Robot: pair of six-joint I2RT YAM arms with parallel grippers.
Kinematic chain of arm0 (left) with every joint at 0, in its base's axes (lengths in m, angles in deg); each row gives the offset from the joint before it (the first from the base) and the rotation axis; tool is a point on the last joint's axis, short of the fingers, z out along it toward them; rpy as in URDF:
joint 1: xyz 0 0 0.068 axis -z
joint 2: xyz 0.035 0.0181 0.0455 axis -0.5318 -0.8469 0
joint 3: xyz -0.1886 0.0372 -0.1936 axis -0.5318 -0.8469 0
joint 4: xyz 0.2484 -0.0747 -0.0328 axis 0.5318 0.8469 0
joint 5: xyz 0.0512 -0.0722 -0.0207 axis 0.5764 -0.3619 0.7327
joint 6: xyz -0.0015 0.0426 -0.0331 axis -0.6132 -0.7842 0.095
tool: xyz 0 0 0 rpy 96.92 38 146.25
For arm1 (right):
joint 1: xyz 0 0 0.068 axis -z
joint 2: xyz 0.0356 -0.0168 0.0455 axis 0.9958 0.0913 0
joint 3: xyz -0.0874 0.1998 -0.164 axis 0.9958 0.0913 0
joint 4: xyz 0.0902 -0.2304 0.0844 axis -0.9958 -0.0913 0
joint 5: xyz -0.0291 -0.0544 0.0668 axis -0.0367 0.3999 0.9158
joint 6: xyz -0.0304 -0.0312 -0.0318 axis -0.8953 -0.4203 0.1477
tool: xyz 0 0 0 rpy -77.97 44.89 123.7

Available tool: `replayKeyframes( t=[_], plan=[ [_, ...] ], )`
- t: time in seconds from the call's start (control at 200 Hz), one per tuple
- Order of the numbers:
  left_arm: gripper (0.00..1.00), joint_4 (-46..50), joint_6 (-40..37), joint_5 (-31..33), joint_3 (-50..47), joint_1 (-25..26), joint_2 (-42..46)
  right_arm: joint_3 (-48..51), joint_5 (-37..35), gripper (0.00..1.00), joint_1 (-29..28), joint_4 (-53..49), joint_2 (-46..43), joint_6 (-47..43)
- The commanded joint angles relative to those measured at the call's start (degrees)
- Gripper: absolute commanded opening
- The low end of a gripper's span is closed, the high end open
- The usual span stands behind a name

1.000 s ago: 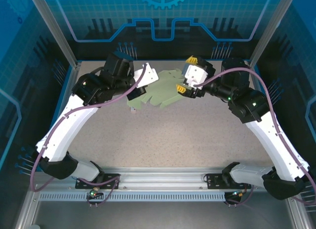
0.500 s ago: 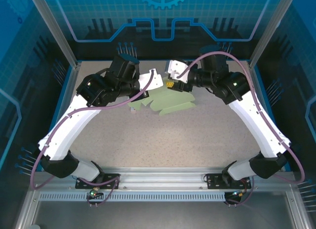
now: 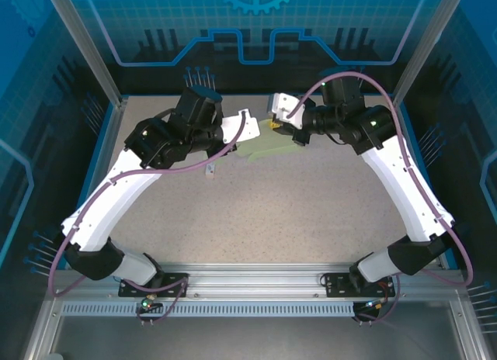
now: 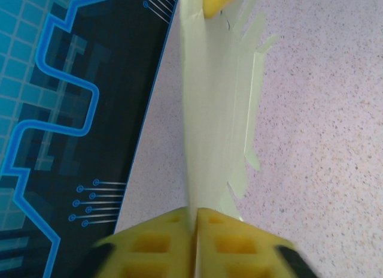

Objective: Fold the paper box

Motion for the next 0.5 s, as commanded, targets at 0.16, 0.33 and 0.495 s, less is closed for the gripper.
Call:
replayKeyframes(
  t=[0.16,0.33,0.495],
  plan=[
    [0.49,-17.9,10.0,-11.5,-16.2,-6.1,11.9,6.3,10.7,0.0,7.7,5.1,-6.4,8.4],
    [0.62,-28.6,18.7,-25.3,-28.0,-13.8,18.2,11.1,17.3,0.0,12.0,9.0,-10.5,12.7],
    [0.65,-33.6,23.5,-31.5,-31.8,-16.7,17.1,13.3,20.5,0.0,14.1,10.9,-12.8,14.5]
  ],
)
